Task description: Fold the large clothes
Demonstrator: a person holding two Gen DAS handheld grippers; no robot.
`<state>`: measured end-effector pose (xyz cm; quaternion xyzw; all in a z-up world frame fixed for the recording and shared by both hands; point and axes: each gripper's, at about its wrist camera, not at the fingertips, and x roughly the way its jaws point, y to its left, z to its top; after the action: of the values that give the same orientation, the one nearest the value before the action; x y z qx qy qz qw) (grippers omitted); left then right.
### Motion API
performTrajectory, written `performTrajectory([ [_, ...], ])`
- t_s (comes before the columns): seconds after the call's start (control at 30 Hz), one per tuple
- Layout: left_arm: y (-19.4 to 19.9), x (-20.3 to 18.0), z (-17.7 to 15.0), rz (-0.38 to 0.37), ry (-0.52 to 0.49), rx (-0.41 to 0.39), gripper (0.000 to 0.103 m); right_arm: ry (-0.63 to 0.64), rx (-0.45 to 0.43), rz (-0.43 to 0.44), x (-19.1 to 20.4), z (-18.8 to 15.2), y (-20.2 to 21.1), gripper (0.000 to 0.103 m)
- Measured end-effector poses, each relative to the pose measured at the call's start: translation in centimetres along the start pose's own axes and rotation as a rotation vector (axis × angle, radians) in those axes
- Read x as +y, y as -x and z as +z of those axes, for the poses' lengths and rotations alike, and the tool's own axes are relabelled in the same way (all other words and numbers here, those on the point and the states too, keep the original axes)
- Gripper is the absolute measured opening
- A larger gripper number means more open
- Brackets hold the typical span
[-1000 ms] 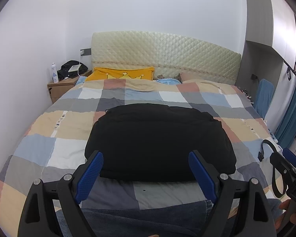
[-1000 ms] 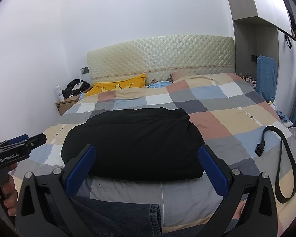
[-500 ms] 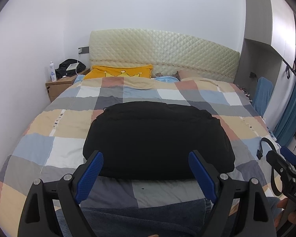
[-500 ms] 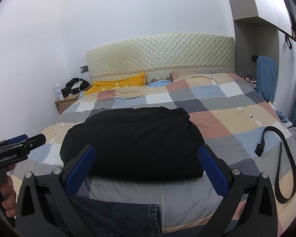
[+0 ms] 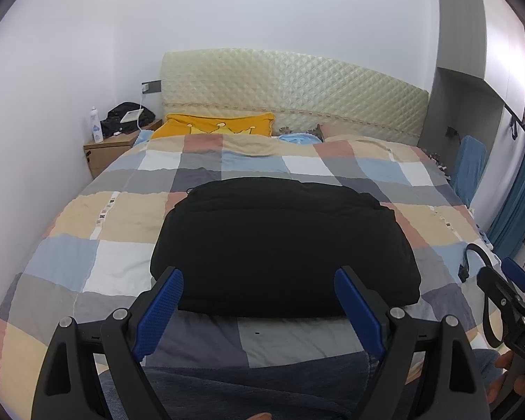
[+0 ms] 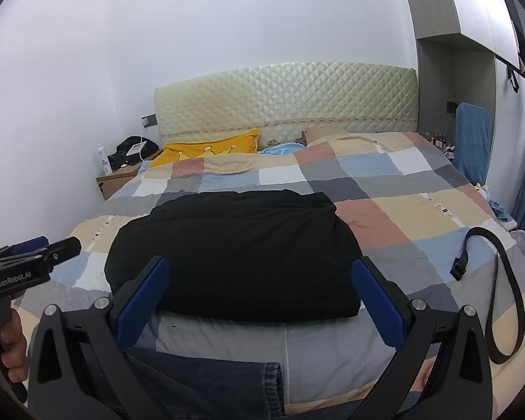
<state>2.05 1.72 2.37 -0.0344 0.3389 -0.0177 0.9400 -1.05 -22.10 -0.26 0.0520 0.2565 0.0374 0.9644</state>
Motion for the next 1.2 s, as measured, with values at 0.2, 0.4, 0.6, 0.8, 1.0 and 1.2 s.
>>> performTrajectory([
  [0.2,-0.1,0.4,0.1,-0.001,0.0,0.0,0.088,-0.01,0.005,-0.007,-0.5,-0.2,-0.2,0.103],
  [0.4,-0.2,0.7,0.0,0.0,0.006,-0.001,0.088,-0.004,0.006,-0.013,-0.5,-0.1,-0.2,0.103],
  [0.6,-0.1,0.5,0.0,-0.008,0.003,-0.005,0.088,-0.009,0.009,-0.01,-0.3,-0.2,-0.3,0.103],
  [0.8,0.3,0.2,-0.1,-0.019,-0.007,-0.011,0.088,-0.004,0.008,-0.009,-0.1,-0.3,-0.3,0.103],
  [1.0,0.7,-0.3,-0.2,-0.023,-0.023,-0.022,0.088,-0.009,0.011,-0.003,-0.1,-0.5,-0.2,0.103],
  [1.2,0.4,-0.3,-0.2,-0.024,-0.02,-0.014,0.088,-0.008,0.008,-0.003,-0.1,-0.5,-0.1,0.103],
])
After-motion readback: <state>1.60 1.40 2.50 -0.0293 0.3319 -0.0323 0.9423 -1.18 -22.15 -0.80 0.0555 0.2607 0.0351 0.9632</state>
